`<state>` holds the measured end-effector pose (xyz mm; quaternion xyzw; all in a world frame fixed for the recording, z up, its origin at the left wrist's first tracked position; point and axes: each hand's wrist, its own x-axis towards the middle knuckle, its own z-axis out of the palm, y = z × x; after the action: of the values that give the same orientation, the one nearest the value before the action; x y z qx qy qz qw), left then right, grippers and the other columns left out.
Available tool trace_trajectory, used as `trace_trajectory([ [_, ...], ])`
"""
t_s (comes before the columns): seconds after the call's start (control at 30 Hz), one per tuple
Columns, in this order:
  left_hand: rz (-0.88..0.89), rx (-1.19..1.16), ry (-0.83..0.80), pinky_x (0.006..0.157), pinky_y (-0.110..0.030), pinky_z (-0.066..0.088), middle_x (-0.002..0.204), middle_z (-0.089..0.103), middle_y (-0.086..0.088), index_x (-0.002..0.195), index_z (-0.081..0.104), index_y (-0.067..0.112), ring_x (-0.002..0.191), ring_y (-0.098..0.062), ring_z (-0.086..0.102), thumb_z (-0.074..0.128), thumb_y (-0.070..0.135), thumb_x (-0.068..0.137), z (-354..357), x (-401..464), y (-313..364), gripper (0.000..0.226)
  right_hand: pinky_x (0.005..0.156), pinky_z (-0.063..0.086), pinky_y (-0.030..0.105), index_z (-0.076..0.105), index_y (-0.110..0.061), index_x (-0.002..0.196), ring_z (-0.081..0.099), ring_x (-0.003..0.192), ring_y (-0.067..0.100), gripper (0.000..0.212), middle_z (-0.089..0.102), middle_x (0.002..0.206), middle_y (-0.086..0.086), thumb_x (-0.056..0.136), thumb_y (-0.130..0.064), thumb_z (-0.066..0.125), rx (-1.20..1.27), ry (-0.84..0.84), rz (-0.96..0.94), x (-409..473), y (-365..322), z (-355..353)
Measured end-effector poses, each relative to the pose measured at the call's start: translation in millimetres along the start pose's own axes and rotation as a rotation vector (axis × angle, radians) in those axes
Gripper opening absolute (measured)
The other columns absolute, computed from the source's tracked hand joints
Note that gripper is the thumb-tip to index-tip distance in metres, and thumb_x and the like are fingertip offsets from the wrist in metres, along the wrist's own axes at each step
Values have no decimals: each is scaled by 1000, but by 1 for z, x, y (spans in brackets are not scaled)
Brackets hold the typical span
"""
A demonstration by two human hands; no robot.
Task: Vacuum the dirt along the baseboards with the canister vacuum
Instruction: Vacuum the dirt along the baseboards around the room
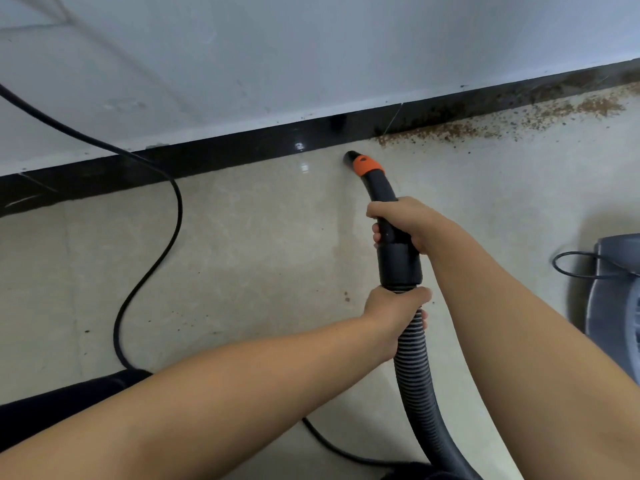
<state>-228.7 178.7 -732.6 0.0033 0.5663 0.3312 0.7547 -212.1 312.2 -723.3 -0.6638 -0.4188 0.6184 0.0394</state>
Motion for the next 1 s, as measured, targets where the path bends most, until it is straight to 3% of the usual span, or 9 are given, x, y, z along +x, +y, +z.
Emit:
trace_trajectory([
  [0.13,-17,-107,5,50,-20,52,72,65,-4,101,64,7,57,-16,61,70,17,82,16,-9,-11,22,51,53,27,51,-8,88,55,45,16,11,57,58,6,84,-10,60,-97,-127,28,-11,-2,-3],
  [0.3,-41,-47,-49,46,-18,47,67,59,-6,93,58,7,51,-14,55,66,13,84,25,-9,-14,14,55,53,29,50,-6,89,56,43,16,12,57,61,8,83,-9,61,-16,43,32,-9,16,-26],
  [0.4,-47,20,-44,52,-22,49,67,59,-6,89,56,8,54,-16,55,64,12,86,23,-4,-16,10,53,52,28,49,-5,93,55,42,17,15,57,65,10,83,-9,60,58,113,17,-4,28,-31],
  [1.0,30,69,72,52,-22,49,69,59,-8,95,58,6,54,-16,55,66,14,87,26,47,24,14,41,46,20,47,-5,88,51,43,18,11,54,63,10,84,-6,58,194,107,-89,47,-4,-37],
])
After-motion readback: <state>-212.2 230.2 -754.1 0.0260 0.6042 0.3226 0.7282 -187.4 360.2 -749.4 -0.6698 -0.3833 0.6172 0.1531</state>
